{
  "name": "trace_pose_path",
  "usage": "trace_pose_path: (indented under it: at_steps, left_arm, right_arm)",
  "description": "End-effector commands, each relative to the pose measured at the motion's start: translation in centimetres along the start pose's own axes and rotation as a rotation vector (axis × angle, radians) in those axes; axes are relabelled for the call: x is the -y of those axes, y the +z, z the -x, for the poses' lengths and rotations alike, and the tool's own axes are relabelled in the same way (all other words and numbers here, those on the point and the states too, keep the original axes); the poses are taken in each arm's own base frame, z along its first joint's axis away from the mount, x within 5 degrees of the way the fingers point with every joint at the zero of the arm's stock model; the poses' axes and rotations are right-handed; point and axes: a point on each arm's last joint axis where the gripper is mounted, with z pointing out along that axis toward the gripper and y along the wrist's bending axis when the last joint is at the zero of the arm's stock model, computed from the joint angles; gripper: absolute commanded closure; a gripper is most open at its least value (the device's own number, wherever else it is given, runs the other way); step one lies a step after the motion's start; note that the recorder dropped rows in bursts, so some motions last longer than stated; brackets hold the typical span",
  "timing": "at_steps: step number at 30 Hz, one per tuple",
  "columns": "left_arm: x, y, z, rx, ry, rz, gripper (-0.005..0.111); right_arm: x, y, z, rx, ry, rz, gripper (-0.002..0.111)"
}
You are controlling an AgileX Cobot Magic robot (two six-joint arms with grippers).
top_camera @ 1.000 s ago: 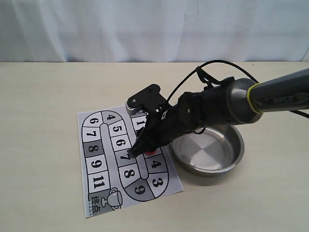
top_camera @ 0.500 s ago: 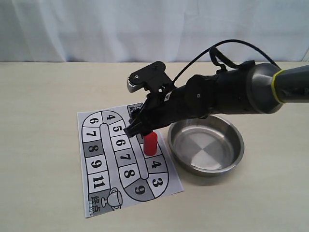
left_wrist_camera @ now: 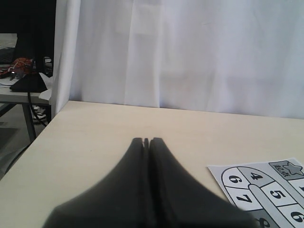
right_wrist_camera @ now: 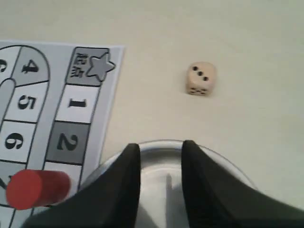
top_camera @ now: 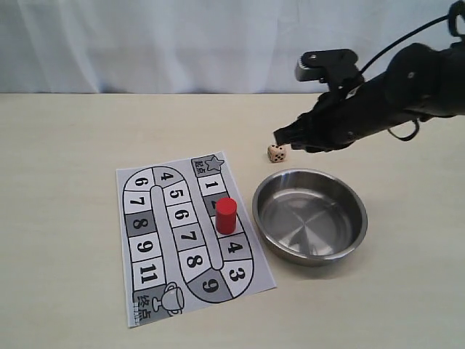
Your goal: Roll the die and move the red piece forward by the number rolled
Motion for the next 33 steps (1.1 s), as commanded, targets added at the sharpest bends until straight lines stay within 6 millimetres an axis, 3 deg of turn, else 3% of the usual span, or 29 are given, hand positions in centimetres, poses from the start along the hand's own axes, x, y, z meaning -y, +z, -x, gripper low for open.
trace_pose_path:
  at_steps: [1, 3, 6, 9, 17, 25, 33]
  left_arm:
    - [0.1, 0.0, 0.2, 0.009, -0.008, -0.008, 0.107]
    - [0.1, 0.0, 0.2, 0.012, -0.008, -0.008, 0.107]
    - [0.1, 0.0, 0.2, 0.012, -0.008, -0.008, 0.107]
    - [0.1, 0.0, 0.2, 0.012, -0.008, -0.008, 0.107]
    - [0.1, 0.0, 0.2, 0.012, -0.008, -0.008, 0.107]
    - [0.1, 0.0, 0.2, 0.010, -0.008, -0.008, 0.107]
    - [0.1, 0.0, 0.2, 0.010, -0.008, -0.008, 0.107]
  right_arm:
    - [3.8, -1.5, -0.2, -0.027, 0.081, -0.056, 0.081]
    - [5.3, -1.8, -0.6, -0.059, 0.082, -0.086, 0.085]
    - [7.7, -2.3, -1.3, -0.106, 0.060, -0.145, 0.102]
    - [9.5, -2.8, -1.7, -0.101, 0.159, -0.177, 0.104]
    - [9.9, -3.8, -1.7, -0.108, 0.179, -0.204, 0.104]
    - [7.1, -13.2, -0.8, -0.043, 0.138, -0.212, 0.104]
    - [3.3, -23.9, -2.3, 0.128, 0.086, -0.230, 0.104]
